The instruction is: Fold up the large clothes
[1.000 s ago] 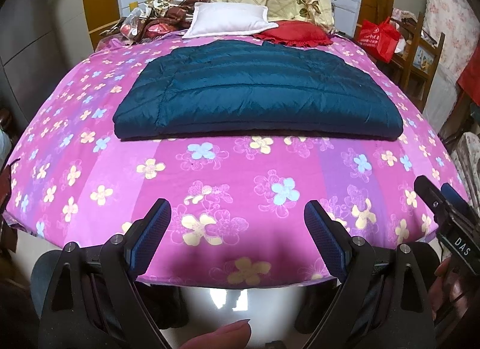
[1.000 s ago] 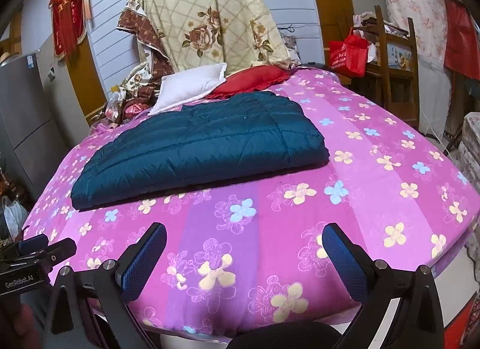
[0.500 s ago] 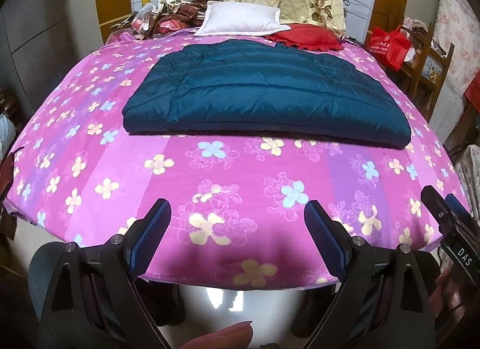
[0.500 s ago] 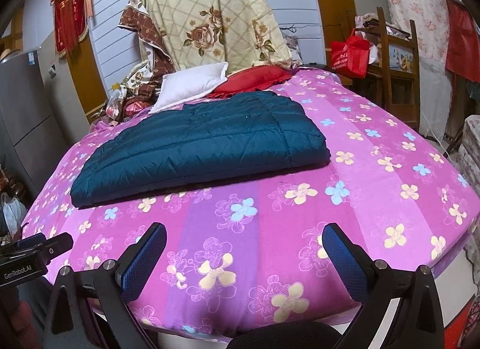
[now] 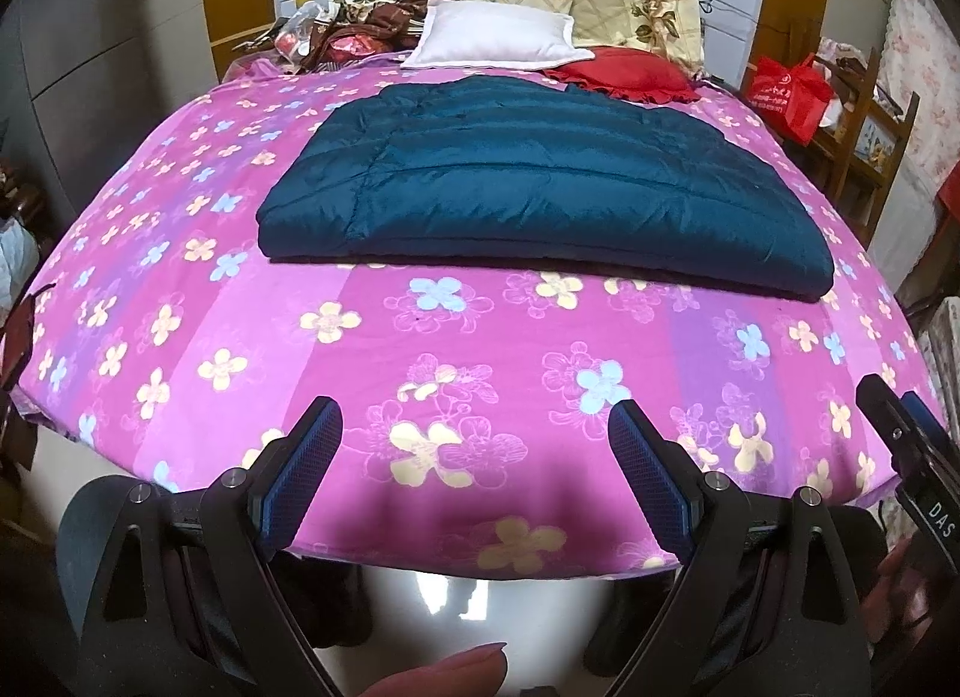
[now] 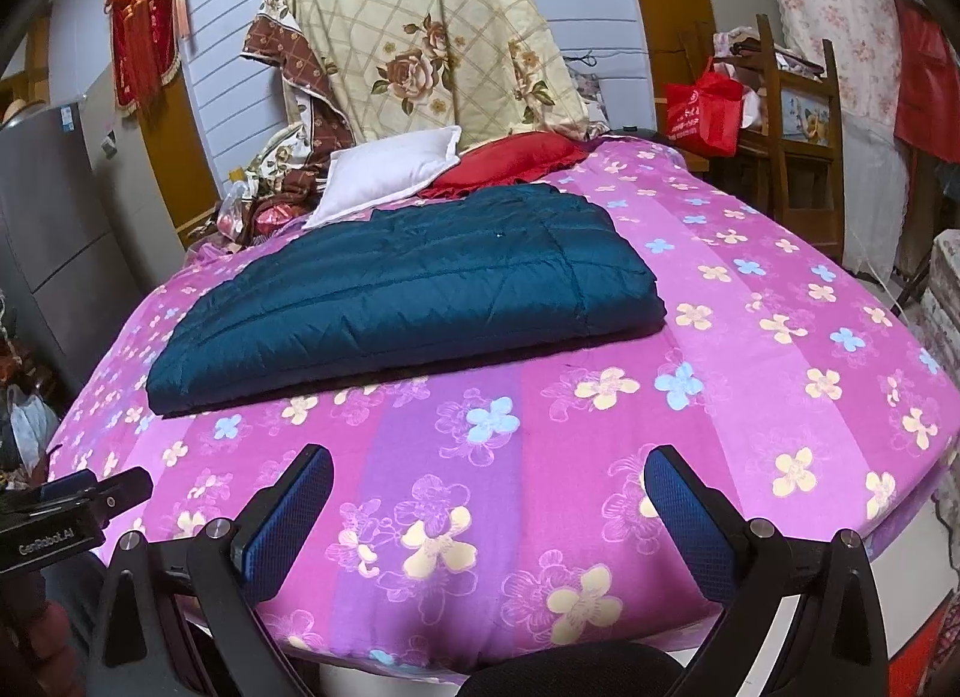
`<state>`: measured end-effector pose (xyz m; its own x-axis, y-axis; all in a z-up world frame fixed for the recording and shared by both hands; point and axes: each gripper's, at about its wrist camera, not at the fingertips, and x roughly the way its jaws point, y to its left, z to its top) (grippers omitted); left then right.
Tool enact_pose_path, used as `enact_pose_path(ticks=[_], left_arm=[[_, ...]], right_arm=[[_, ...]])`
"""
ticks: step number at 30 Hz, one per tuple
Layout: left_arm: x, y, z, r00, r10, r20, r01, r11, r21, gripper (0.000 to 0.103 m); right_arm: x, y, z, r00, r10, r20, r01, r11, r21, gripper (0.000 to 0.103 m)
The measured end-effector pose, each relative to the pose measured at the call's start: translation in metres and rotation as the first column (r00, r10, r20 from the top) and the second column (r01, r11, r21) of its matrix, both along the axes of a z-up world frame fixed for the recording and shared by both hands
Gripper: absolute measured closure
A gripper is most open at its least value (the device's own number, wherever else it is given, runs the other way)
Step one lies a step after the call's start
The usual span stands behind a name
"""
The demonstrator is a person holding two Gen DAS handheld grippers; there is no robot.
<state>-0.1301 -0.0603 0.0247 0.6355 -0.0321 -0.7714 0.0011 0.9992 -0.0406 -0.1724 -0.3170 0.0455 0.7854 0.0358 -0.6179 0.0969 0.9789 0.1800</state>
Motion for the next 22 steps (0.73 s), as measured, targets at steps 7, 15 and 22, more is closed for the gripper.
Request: enact_pose_path(ticks=[7,15,22], left_arm=[[-0.0003,0.0016,-0.0012,1.000,-0.001,-0.002,0.001,1.000,-0.004,0.013],[-0.0008,0.0029,-0.0016,1.000,0.006,-0.002,-0.006,1.000,-0.009,0.013],[-0.0066,-0.0005,0.0035,0.999,0.000,0.045,0.000,1.000,-0.008,0.013]], right_arm=[[0.0006,0.0007,-0.0002,1.000,0.007,0.002,-0.007,1.000,-0.004,0.000],[0.0005,-0.0011,0.0007,1.000,0.011,0.009,-0.011,1.000,-0.004,0.000],[0.0009,-0.0013,0.0006,1.000,0.011,0.008,-0.011,1.000,-0.005,0.000]])
